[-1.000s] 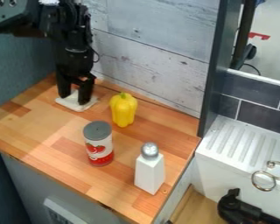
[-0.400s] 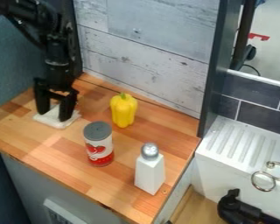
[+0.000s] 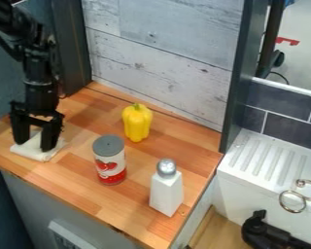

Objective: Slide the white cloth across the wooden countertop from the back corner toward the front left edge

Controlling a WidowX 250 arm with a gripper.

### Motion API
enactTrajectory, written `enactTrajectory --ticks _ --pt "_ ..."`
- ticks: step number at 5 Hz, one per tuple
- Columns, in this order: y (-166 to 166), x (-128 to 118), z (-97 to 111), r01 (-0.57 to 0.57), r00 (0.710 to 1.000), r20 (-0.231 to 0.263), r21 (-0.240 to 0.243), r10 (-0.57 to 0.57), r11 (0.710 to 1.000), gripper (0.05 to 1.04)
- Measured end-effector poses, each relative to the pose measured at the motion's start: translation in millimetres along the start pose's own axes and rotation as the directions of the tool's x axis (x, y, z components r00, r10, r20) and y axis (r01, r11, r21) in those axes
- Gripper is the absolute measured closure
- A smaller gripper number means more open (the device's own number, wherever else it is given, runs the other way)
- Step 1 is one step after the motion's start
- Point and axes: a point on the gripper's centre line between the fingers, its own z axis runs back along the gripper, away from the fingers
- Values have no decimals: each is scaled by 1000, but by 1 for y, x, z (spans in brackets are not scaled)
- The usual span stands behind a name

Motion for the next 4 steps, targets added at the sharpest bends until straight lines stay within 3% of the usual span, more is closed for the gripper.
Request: enactTrajectory --ticks 1,3,4 --pt "-1 -10 -3 4 1000 6 -4 -4 1000 83" --pt "-3 5 5 43 989 144 -80 -32 996 83" --pt "-9 8 25 70 973 222 -37 -60 997 83"
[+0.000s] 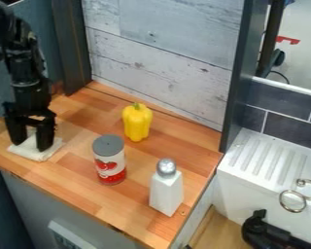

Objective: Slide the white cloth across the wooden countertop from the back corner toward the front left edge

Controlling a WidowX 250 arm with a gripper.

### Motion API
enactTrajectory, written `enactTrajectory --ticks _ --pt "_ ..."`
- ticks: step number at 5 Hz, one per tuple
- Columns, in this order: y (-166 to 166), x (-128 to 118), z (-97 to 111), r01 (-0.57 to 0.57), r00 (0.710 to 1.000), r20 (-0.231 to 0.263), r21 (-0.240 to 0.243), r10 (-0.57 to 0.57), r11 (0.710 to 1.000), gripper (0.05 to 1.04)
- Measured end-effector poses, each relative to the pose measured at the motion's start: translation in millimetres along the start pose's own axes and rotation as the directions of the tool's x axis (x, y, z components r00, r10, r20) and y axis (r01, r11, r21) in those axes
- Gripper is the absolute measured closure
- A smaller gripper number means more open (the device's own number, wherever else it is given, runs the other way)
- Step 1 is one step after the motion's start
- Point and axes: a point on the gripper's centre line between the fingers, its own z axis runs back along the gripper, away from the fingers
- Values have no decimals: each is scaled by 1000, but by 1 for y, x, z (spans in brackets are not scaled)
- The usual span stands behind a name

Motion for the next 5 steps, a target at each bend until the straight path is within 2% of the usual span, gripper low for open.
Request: enactTrajectory --ticks 1,2,3,4,5 --pt "-21 1 42 23 999 23 65 -24 998 83" --pt "-28 -13 56 12 999 -43 80 -8 997 83" --pt "-31 -21 75 12 999 -37 75 -9 997 83" --pt "-37 -27 87 19 999 -33 49 -17 999 83" --pt "-41 -32 83 36 998 -54 21 -35 999 83"
